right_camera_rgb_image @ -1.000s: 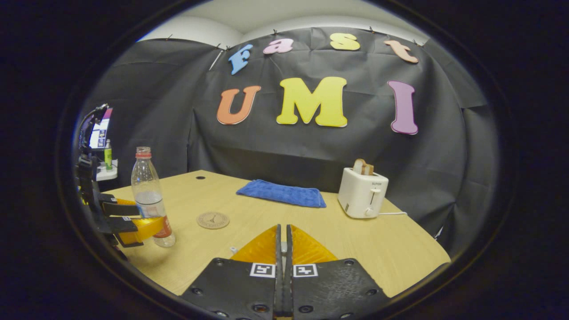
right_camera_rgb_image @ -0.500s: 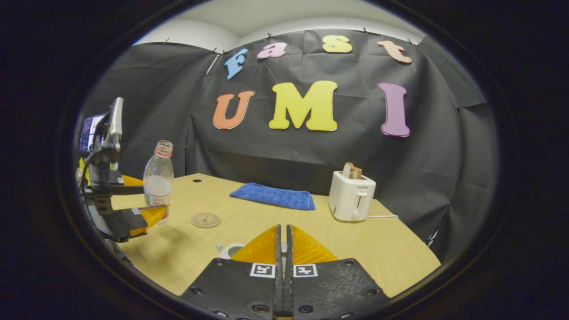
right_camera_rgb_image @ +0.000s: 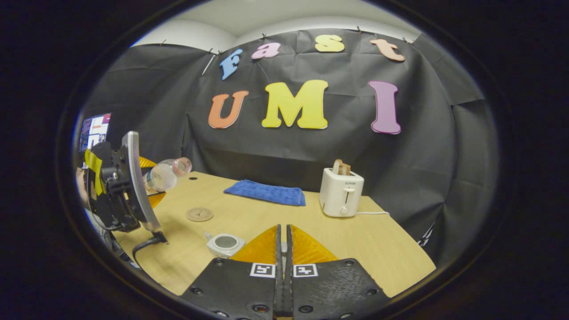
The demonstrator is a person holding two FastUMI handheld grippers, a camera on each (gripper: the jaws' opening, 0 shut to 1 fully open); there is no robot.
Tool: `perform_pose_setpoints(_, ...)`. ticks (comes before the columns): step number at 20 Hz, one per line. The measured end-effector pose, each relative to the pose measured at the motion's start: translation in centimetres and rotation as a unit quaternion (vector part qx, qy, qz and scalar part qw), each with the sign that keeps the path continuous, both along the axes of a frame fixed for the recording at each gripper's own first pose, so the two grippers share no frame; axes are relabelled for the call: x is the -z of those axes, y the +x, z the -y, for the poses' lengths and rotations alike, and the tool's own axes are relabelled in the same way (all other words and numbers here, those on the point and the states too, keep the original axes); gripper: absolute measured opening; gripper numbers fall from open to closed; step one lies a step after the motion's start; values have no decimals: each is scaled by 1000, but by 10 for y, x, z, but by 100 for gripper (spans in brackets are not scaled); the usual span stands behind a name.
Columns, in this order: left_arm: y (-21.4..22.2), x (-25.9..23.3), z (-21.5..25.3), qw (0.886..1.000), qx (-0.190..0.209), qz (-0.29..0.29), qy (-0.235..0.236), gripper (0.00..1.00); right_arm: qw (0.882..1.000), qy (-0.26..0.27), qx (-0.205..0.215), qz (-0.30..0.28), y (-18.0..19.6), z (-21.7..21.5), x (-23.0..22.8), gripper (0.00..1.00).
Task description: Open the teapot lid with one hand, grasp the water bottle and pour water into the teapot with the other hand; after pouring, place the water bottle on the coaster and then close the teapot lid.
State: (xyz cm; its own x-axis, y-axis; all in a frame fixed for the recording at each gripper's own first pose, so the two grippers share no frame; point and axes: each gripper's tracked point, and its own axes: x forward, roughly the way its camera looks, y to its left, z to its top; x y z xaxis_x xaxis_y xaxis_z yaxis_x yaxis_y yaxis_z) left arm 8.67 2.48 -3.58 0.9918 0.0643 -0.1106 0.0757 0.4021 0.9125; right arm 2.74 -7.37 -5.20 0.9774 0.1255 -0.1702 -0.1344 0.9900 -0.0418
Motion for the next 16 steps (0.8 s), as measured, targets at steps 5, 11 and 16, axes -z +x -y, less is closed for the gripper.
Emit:
perform_pose_setpoints(5, 0, 12, 21, 995, 28, -17, 93, 75, 1000, 2, 4, -2, -6, 12, 4, 0)
perform_pose_setpoints(11, 5, 17, 28, 985, 29, -32, 168, 75, 1000, 5, 6, -3, -10, 19, 9, 0)
perform_pose_setpoints(16, 5, 18, 32, 978, 29, -34, 203, 75, 1000, 8, 7, -4, -12, 23, 12, 0)
